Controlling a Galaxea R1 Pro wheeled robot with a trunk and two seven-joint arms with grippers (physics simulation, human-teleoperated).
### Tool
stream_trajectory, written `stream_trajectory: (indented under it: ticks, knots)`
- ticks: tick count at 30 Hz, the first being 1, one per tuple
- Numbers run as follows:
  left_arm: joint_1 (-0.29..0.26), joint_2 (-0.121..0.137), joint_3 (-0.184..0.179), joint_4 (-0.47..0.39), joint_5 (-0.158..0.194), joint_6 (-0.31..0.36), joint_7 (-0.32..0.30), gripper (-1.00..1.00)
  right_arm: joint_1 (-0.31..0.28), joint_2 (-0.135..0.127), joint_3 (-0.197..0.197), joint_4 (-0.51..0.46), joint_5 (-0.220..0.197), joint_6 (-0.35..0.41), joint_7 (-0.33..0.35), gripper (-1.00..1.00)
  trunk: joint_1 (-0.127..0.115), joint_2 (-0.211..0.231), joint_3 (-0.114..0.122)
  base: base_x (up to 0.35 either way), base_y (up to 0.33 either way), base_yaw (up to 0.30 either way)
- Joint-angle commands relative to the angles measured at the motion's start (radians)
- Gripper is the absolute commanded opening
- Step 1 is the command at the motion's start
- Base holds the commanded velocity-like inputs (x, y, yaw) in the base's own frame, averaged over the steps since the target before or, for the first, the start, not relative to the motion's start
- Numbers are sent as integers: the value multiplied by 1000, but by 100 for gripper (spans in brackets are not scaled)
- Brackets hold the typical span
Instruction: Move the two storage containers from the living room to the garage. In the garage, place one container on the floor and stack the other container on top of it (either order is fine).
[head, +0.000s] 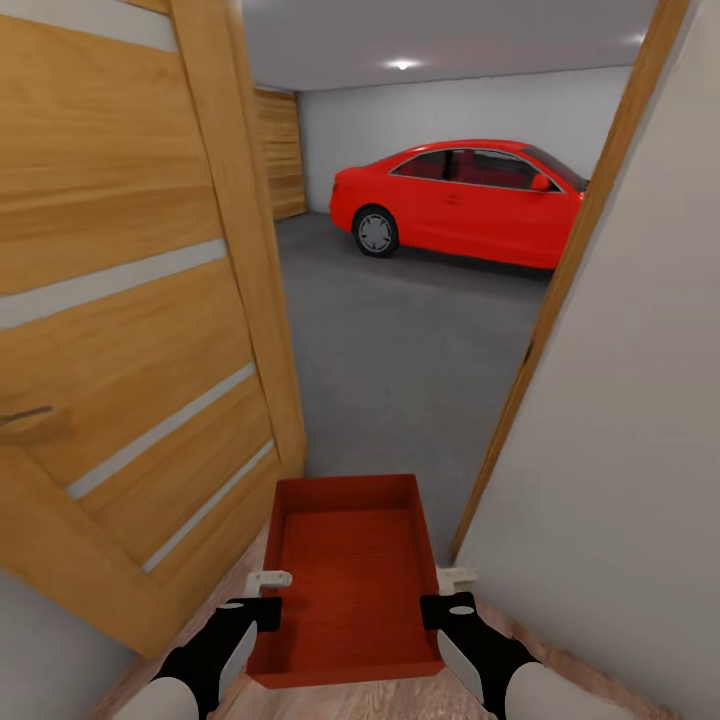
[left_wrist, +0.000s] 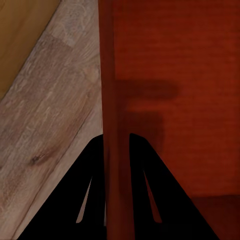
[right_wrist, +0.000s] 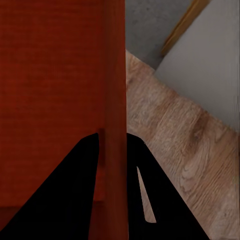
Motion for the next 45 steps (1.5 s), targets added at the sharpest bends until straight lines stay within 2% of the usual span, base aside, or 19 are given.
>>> stream_trajectory:
  ticks: [1, 12, 31, 45]
  knots:
    - [0, 0, -23, -4, -8, 5, 10, -100, -1, -12, 18, 12, -13, 7, -25, -100, 0, -1, -1, 0, 0, -287]
    - [0, 0, -23, -4, -8, 6, 10, -100, -1, -12, 18, 12, -13, 8, -25, -100, 0, -1, -1, 1, 14, -259]
    - [0, 0, -23, -3, -8, 7, 10, -100, -1, -13, 18, 12, -13, 7, -25, -100, 0, -1, -1, 115, 269, -13]
    - [0, 0, -23, -4, -8, 5, 10, -100, -1, -12, 18, 12, -13, 7, -25, -100, 0, -1, -1, 18, 21, -225]
